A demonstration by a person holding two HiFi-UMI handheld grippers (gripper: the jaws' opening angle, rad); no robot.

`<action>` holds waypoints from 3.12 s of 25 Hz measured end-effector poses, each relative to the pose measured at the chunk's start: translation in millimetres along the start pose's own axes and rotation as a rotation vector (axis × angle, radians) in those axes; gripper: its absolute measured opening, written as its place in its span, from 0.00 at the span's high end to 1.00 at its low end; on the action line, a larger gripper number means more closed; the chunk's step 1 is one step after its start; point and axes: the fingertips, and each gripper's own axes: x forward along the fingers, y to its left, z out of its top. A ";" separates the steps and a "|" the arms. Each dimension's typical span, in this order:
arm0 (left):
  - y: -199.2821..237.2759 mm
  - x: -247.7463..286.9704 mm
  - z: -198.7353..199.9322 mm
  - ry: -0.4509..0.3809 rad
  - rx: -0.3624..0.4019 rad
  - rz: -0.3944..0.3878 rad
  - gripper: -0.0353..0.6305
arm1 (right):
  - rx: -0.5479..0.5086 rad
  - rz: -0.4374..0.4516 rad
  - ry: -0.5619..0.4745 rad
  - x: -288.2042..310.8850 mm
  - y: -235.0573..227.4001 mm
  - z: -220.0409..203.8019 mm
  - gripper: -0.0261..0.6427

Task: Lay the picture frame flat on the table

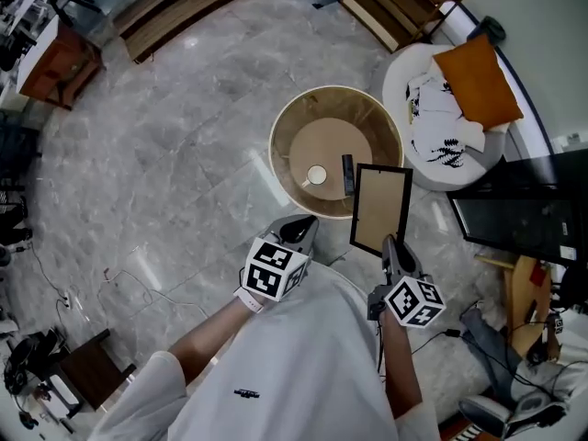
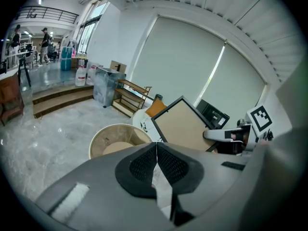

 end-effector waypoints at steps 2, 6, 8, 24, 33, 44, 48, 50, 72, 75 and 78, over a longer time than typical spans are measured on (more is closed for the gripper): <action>-0.2 9.4 5.2 0.012 0.002 -0.005 0.94 | 0.020 -0.011 0.002 3.7 -6.0 2.9 0.90; -3.9 30.2 18.9 0.018 0.019 -0.004 0.94 | 0.030 -0.010 0.010 15.8 -23.0 13.3 0.90; -6.4 40.3 25.0 0.022 0.020 0.009 0.94 | 0.033 -0.007 0.020 21.6 -34.9 19.6 0.90; -19.7 82.1 35.3 0.058 -0.034 0.078 0.94 | -0.021 0.041 0.091 53.0 -82.1 49.5 0.90; -18.0 109.5 30.7 0.095 -0.041 0.066 0.94 | -0.045 0.028 0.096 82.3 -99.5 60.9 0.90; 9.4 162.9 21.0 0.103 -0.072 0.112 0.94 | -0.082 0.010 0.147 149.3 -136.6 53.7 0.90; 25.3 178.1 10.5 0.109 -0.105 0.141 0.94 | -0.089 0.006 0.164 175.1 -146.0 49.4 0.90; 31.7 185.5 3.8 0.112 -0.127 0.152 0.94 | -0.097 0.007 0.173 187.1 -151.6 44.2 0.90; 93.6 310.3 -71.8 0.162 -0.259 0.232 0.94 | -0.150 0.054 0.277 327.0 -230.1 -14.7 0.90; 104.2 329.6 -80.2 0.161 -0.290 0.238 0.94 | -0.149 0.056 0.290 345.9 -239.9 -25.0 0.90; 111.9 347.1 -87.4 0.170 -0.264 0.250 0.94 | -0.140 0.061 0.298 359.5 -248.2 -35.0 0.90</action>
